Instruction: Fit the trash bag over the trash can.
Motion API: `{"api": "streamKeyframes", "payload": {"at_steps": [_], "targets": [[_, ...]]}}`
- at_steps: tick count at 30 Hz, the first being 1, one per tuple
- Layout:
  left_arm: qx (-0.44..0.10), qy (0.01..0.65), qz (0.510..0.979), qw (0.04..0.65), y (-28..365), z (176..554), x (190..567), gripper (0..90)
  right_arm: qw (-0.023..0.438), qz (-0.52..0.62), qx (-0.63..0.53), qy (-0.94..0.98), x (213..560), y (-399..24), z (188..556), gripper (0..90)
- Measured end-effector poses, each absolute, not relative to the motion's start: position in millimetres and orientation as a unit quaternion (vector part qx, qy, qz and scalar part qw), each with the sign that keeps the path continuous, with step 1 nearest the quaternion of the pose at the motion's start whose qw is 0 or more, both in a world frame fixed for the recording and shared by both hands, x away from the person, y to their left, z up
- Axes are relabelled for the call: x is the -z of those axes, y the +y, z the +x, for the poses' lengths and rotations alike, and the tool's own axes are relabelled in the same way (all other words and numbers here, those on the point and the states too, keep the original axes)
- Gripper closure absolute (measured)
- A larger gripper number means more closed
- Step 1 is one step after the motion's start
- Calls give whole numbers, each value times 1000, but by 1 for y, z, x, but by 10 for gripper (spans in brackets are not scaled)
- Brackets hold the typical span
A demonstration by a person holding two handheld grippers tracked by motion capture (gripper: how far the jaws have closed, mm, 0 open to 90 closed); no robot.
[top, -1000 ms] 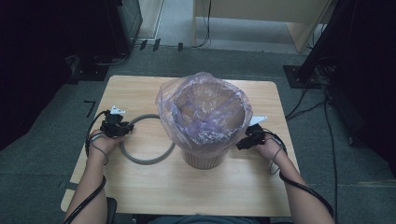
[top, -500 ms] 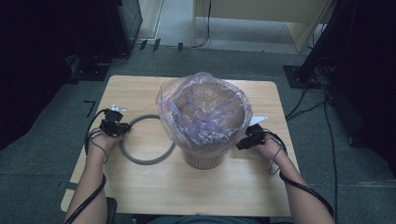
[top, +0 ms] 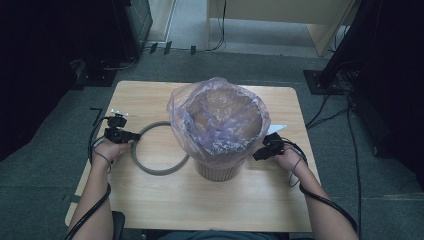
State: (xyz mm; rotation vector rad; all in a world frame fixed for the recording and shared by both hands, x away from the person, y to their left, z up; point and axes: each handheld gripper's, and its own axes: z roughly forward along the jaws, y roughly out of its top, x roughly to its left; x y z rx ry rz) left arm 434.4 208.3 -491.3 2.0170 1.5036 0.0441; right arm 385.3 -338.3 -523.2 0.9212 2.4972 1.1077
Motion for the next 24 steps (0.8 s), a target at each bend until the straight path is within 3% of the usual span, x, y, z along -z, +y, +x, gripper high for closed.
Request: {"api": "streamKeyframes", "payload": {"at_steps": [5,14,24], "targets": [[15,583,729,358,223,434,490,843,129,317,-381,859,523,-338,385,142],[53,592,711,375,232,437,488,844,129,317,-381,859,523,-338,385,142],[59,586,715,378,239,438,460,844,129,317,-381,859,523,-338,385,141]]}}
